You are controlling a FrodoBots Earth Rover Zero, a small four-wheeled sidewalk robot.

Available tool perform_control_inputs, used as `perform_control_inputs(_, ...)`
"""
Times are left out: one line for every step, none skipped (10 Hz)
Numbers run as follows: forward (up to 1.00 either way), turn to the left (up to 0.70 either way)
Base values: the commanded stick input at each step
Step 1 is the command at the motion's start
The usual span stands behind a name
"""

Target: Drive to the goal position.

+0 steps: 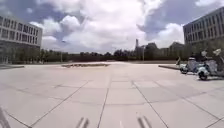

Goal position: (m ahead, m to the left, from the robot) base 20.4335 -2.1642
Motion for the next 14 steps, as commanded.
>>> perform_control_inputs(0.50, 0.00)
perform_control_inputs(0.50, 0.00)
perform_control_inputs(0.50, 0.00)
perform_control_inputs(0.50, 0.00)
perform_control_inputs(0.50, 0.00)
perform_control_inputs(0.50, 0.00)
perform_control_inputs(0.50, 0.00)
perform_control_inputs(0.50, 0.00)
perform_control_inputs(0.50, 0.00)
perform_control_inputs(0.50, 0.00)
perform_control_inputs(0.50, 0.00)
perform_control_inputs(0.50, 0.00)
perform_control_inputs(0.50, 0.00)
perform_control_inputs(0.50, 0.00)
